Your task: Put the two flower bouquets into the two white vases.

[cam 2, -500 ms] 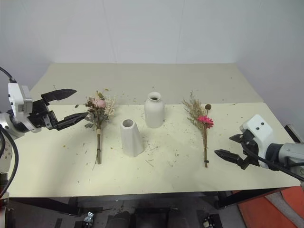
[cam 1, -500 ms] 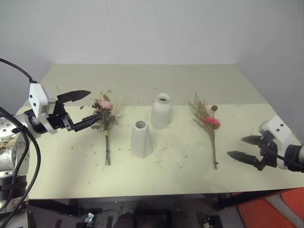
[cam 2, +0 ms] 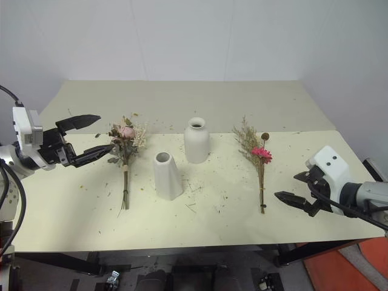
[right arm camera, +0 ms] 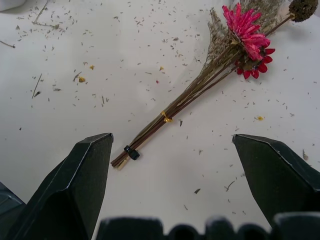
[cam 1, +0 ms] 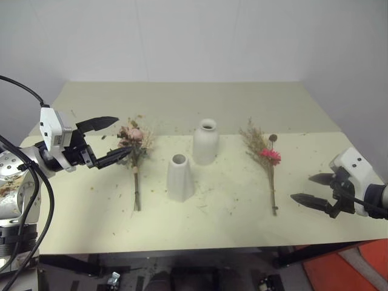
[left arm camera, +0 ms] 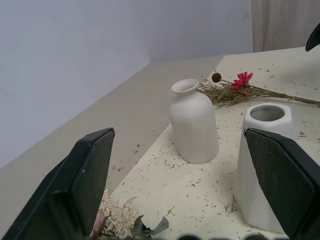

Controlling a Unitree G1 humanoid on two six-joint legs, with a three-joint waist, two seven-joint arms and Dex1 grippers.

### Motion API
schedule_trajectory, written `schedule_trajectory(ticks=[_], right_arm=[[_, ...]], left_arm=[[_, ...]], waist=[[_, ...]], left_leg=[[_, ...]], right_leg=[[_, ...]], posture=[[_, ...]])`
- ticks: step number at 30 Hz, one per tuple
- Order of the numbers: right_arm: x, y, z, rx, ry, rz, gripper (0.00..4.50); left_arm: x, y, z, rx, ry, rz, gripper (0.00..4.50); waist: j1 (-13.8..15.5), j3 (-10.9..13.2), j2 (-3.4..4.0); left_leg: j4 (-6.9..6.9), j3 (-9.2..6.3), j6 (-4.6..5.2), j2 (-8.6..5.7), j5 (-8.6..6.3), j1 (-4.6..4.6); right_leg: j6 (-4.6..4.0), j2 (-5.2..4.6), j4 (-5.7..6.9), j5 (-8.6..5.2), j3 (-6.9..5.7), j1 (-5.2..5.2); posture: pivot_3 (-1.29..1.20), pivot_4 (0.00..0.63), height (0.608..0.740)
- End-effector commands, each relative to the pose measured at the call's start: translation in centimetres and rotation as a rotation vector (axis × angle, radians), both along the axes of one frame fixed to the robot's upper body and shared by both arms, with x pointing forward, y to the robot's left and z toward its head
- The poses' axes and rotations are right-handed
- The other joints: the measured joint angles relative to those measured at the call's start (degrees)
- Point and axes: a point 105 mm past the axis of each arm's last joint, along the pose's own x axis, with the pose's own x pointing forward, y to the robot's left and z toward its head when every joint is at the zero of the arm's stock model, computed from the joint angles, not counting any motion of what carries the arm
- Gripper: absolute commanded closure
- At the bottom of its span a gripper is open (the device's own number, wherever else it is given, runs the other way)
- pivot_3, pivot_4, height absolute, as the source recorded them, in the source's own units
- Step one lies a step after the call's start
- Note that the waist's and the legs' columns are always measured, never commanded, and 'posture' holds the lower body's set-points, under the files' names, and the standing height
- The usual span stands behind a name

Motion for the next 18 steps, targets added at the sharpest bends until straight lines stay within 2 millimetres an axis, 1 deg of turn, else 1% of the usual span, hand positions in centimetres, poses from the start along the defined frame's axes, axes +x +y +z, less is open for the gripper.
schedule_trajectory(ticks=[1,3,6,10,12,16,18], right_arm=[[1.2,0.3,2.5,0.046,-0.070,-0.038,0.01],[2.3,0.5,2.5,0.074,-0.051,-0.083,0.01],[4.6,0.7,1.7,0.087,-0.005,-0.186,0.01],[7.0,2.0,0.8,0.115,0.030,-0.271,0.01],[7.9,2.9,0.1,0.116,0.048,-0.299,0.01],[9.4,2.9,-1.9,0.088,0.082,-0.402,0.01],[9.6,3.3,-2.8,0.074,0.106,-0.402,0.01]], left_arm=[[-0.8,-1.7,1.5,0.028,-0.053,-0.075,0.00],[-1.1,-2.9,1.1,0.085,-0.051,-0.124,0.00],[-0.9,-4.6,0.9,0.141,-0.058,-0.153,0.00],[-0.6,-6.5,1.1,0.160,-0.093,-0.202,0.00],[-0.5,-7.0,1.3,0.147,-0.097,-0.217,0.00],[-0.5,-7.6,1.1,0.169,-0.099,-0.245,0.00],[-0.5,-7.6,1.1,0.170,-0.100,-0.245,0.00]], waist=[[-0.1,0.0,0.00],[-0.1,0.0,0.00],[-0.1,0.0,-0.01],[-0.1,0.0,-0.01],[-0.1,0.0,-0.01],[-0.1,0.0,0.00],[-0.1,0.0,0.00]], left_leg=[[0.00,0.00,0.00,0.00,0.00,0.00],[0.01,0.00,0.00,0.00,0.00,0.01],[0.01,0.00,0.00,0.00,0.00,0.03],[0.00,-0.01,0.00,-0.04,0.00,-0.07],[0.00,-0.02,0.00,-0.06,0.00,-0.19],[0.00,-0.05,0.01,-0.08,0.00,-0.26],[0.00,-0.06,0.01,-0.09,0.00,-0.25]], right_leg=[[0.00,0.00,0.00,0.00,0.00,0.00],[0.00,0.00,0.01,0.01,0.00,0.01],[-0.05,0.01,0.01,0.03,0.00,0.03],[-0.35,0.01,0.01,0.21,0.01,-0.07],[-0.37,-0.01,0.00,0.23,0.02,-0.16],[-0.37,-0.02,-0.01,0.25,0.00,-0.20],[-0.37,-0.02,0.00,0.25,0.00,-0.21]], posture=[[0.00,0.150,0.740],[0.00,0.150,0.740],[0.00,0.150,0.740],[0.00,0.150,0.740],[0.00,0.150,0.740],[0.00,0.150,0.740],[0.00,0.150,0.740]])
